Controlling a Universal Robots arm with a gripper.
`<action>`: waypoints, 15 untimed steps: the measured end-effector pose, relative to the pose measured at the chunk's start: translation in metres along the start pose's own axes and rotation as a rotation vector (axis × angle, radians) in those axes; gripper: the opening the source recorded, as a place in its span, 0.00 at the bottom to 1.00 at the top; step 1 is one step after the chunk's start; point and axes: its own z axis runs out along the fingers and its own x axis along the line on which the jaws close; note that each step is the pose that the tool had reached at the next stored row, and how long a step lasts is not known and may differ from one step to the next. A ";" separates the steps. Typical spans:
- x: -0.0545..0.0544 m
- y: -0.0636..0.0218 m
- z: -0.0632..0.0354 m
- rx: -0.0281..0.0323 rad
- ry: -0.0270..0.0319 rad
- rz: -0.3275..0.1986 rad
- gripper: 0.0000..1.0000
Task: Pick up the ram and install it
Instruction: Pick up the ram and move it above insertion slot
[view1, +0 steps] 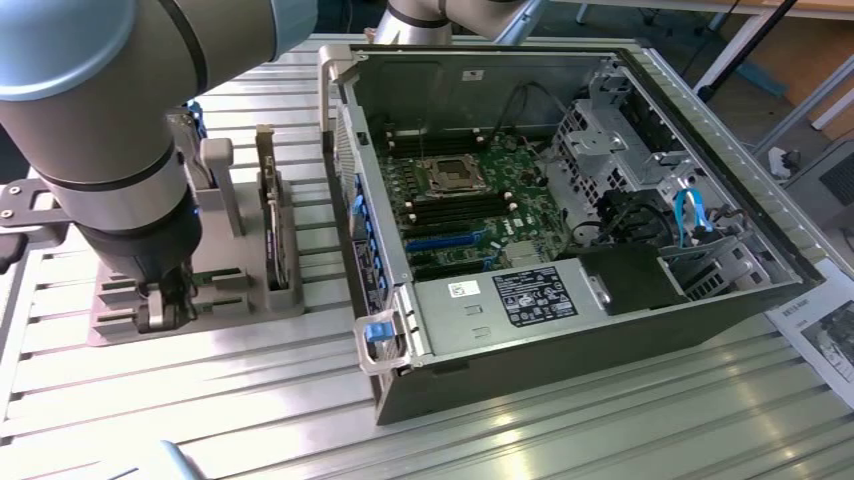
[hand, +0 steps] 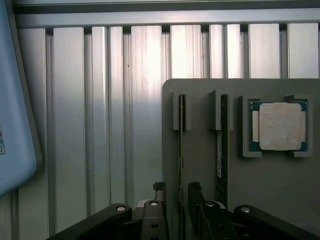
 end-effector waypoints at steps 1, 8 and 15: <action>0.000 -0.0003 0.0000 -0.0001 -0.0004 0.000 0.31; -0.002 -0.0011 0.0015 0.0000 -0.0032 0.000 0.31; -0.002 -0.0012 0.0065 -0.0003 -0.0029 0.000 0.31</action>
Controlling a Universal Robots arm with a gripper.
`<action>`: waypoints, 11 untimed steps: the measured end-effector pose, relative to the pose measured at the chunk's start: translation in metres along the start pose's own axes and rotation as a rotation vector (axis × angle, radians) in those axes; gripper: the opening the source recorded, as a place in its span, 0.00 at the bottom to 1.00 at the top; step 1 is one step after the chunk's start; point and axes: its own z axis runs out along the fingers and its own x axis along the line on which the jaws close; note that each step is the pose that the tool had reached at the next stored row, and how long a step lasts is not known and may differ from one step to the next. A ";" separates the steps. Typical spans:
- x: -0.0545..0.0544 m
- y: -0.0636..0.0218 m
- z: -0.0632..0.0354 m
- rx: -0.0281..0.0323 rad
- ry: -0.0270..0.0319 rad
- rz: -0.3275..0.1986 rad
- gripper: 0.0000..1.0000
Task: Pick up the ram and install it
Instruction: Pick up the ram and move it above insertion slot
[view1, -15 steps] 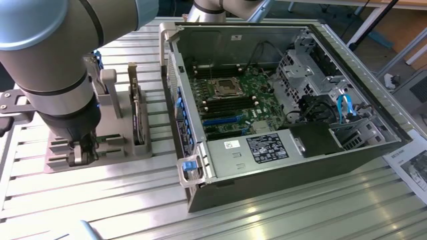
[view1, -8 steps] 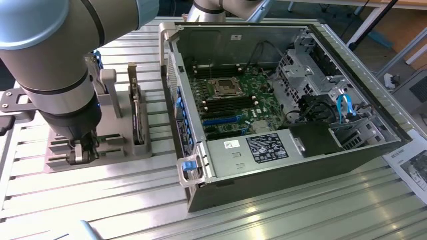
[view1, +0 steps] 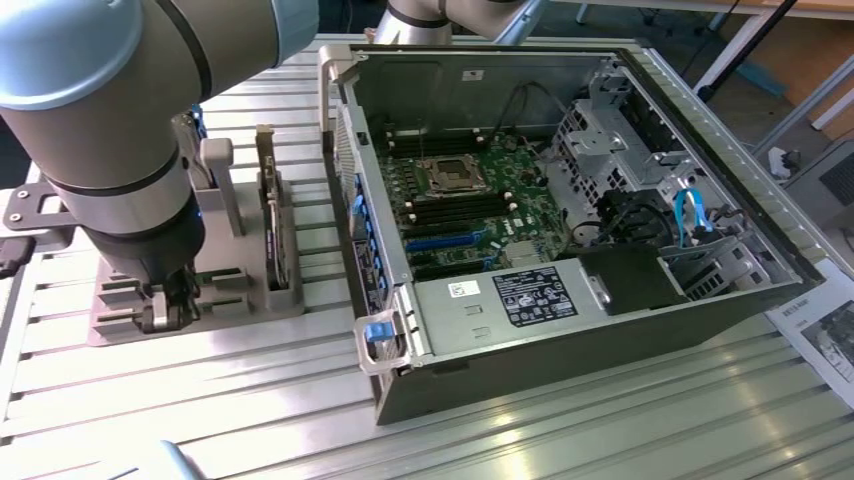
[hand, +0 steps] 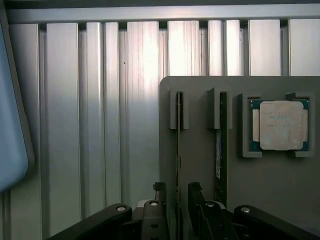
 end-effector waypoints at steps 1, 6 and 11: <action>0.000 0.0000 0.0001 0.0000 0.0000 0.000 0.31; -0.003 -0.0002 0.0016 0.0002 -0.0002 0.000 0.31; -0.005 -0.0003 0.0038 0.0000 0.0000 0.000 0.31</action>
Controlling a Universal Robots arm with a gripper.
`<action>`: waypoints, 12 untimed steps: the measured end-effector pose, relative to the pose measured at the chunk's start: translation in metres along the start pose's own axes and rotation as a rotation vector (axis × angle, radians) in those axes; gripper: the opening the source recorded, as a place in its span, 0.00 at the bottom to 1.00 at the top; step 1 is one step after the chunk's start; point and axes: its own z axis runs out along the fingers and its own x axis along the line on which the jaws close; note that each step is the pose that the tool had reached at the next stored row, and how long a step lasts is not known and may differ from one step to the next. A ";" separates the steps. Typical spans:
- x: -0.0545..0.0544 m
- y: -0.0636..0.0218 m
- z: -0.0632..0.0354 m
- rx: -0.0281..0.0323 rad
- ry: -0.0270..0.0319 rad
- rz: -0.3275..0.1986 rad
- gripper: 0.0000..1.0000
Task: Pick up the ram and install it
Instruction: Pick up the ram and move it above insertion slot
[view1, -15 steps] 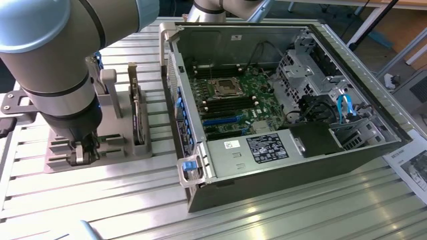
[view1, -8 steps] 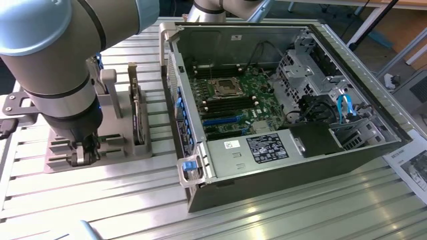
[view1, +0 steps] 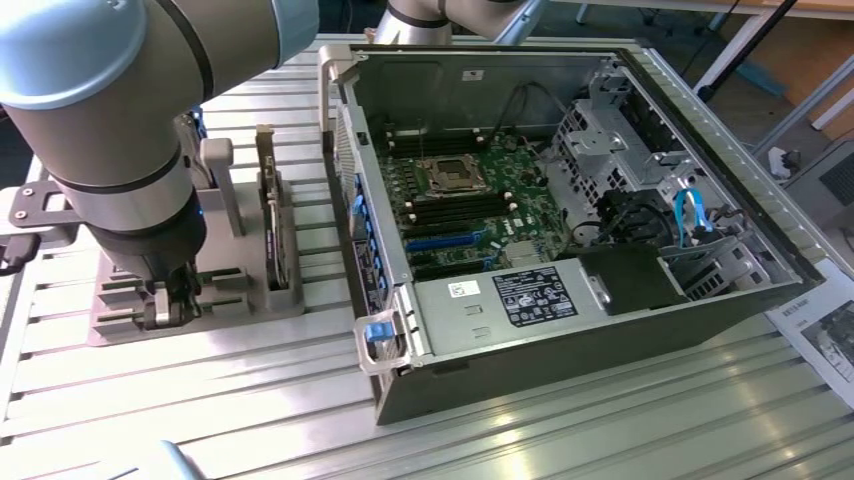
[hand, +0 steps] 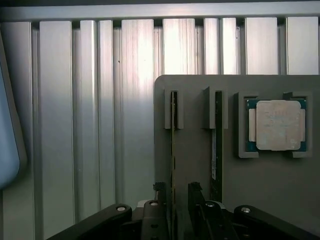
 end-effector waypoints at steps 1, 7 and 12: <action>0.000 0.0000 0.0000 -0.0001 0.0000 0.000 0.31; 0.000 0.0000 0.0003 0.0003 -0.0003 0.000 0.30; 0.000 0.0000 0.0001 0.0001 -0.0002 0.000 0.23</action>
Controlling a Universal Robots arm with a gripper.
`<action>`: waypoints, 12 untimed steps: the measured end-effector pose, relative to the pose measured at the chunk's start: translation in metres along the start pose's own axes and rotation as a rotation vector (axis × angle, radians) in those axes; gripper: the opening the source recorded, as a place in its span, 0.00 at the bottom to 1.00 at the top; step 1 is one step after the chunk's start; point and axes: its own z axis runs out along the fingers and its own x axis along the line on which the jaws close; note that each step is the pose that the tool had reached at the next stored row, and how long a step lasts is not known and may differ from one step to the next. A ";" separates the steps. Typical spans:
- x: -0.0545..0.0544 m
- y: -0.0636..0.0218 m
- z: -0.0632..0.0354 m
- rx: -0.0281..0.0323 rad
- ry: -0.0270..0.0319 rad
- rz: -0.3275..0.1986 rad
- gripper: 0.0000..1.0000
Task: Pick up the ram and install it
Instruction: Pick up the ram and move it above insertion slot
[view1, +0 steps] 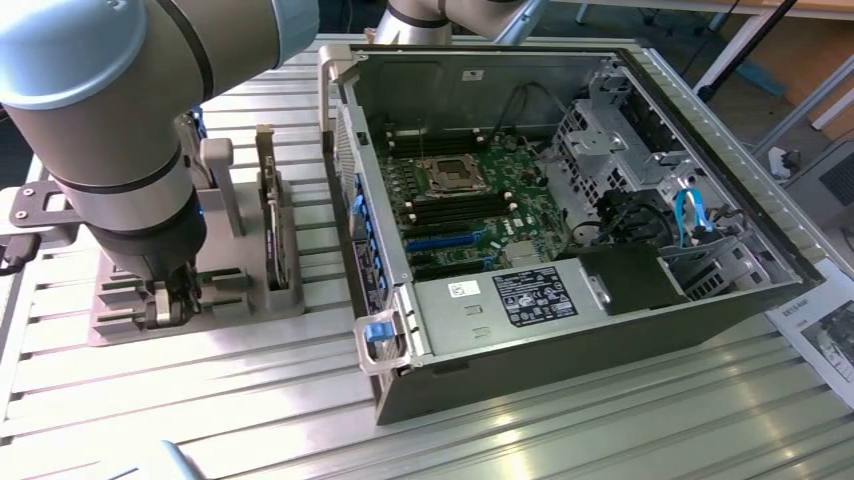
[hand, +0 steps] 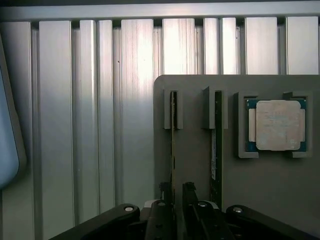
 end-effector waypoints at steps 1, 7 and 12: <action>-0.001 0.0000 0.0001 0.0001 -0.0001 0.000 0.23; 0.000 0.0000 0.0000 -0.0001 0.0000 0.000 0.23; 0.001 0.0000 0.0000 0.0001 0.0000 -0.001 0.23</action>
